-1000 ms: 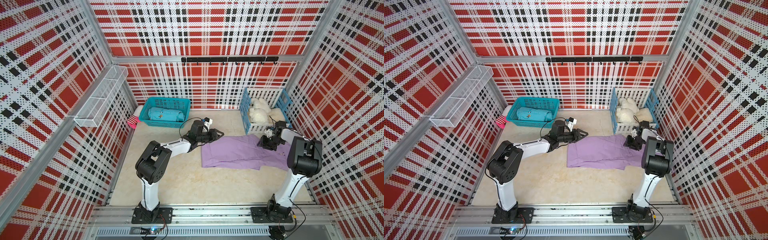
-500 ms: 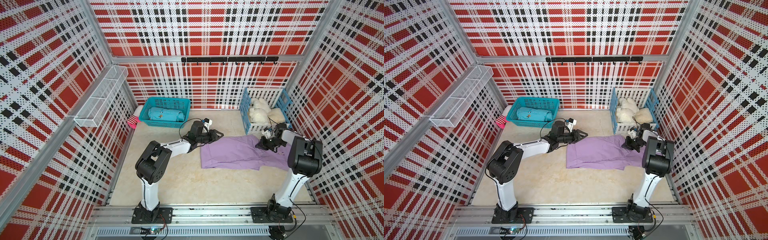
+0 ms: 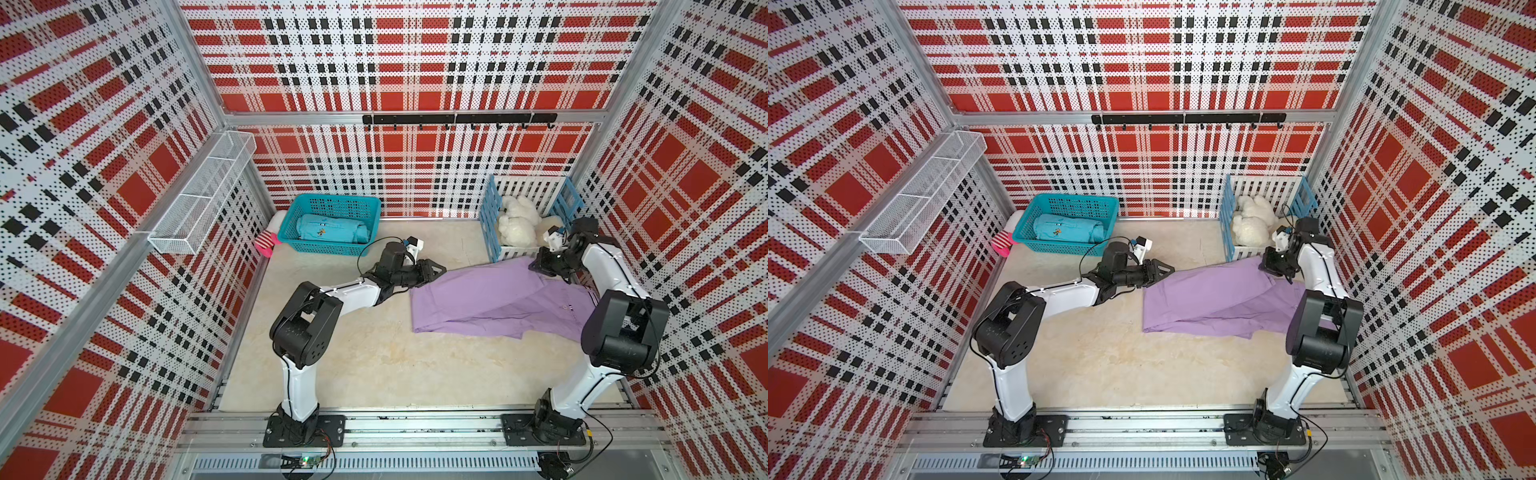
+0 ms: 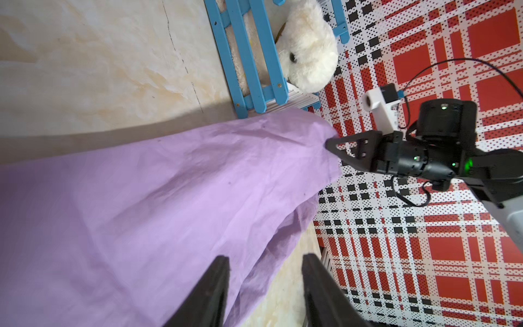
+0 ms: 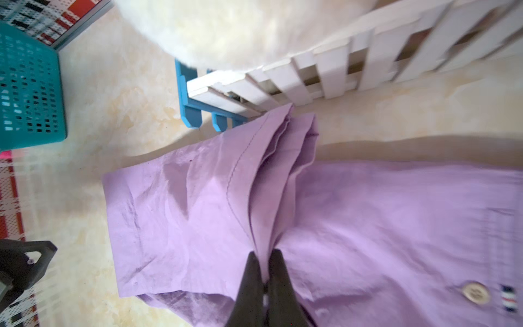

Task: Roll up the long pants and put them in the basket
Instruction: Fold the long pant at the center of the board.

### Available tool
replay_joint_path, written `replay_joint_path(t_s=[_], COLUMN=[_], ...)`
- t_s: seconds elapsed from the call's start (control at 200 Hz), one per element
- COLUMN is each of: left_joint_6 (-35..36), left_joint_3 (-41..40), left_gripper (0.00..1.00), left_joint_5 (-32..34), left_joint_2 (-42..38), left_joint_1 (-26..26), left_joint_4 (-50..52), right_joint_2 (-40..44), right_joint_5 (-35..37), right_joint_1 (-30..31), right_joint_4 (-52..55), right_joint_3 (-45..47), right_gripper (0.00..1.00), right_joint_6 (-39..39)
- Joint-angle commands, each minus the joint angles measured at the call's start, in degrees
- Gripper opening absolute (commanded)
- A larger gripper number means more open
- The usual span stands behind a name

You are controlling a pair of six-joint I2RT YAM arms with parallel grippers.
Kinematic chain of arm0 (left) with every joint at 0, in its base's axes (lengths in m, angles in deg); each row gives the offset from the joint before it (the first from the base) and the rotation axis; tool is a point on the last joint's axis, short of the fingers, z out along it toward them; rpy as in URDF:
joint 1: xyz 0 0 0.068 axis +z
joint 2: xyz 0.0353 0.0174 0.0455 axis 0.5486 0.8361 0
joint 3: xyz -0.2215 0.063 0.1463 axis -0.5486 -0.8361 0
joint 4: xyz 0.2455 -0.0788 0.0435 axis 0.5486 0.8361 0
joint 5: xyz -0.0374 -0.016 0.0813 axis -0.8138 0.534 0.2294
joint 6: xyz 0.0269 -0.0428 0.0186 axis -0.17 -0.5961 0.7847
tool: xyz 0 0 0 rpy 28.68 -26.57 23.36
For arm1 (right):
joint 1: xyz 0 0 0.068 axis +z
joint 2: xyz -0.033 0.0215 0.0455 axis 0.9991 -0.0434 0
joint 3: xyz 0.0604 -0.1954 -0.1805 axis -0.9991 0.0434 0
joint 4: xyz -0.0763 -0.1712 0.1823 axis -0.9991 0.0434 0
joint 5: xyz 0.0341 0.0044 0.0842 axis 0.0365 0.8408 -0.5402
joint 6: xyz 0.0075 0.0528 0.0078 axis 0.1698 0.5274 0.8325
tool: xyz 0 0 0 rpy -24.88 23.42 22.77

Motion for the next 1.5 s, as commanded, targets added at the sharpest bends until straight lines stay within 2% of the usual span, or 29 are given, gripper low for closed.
replay_joint_path(t_s=[0.0,0.266,0.566,0.872,1.057,1.493], left_joint_6=[1.4,1.7,1.7,1.6,1.6,1.9], left_joint_3=[-0.7,-1.1,-1.4,-1.4,-1.4,1.0], left_gripper=[0.47,0.47,0.47,0.47,0.47,0.47], left_joint_5=[-0.9,-1.6,-2.0,-2.5,-2.5,-3.4], left_joint_2=[-2.1,-1.9,-1.8,-1.5,-1.4,2.4], left_joint_1=[0.3,0.4,0.4,0.3,0.4,-1.6], left_joint_4=[-0.4,-0.6,-1.0,-1.1,-1.1,-0.8], right_joint_2=[-0.4,-0.6,-1.5,-2.4,-3.0,-8.5], right_joint_5=[8.4,19.6,26.8,34.2,41.0,44.3], right_joint_1=[-3.2,-6.7,-10.8,-12.8,-13.3,-13.9], right_joint_4=[6.9,10.1,11.0,10.6,9.4,5.2], right_joint_3=[-0.5,-2.8,-5.8,-6.6,-6.6,-4.3], right_gripper=[0.0,0.0,0.0,0.0,0.0,0.0], right_joint_6=[0.9,1.4,1.9,1.2,0.9,0.2])
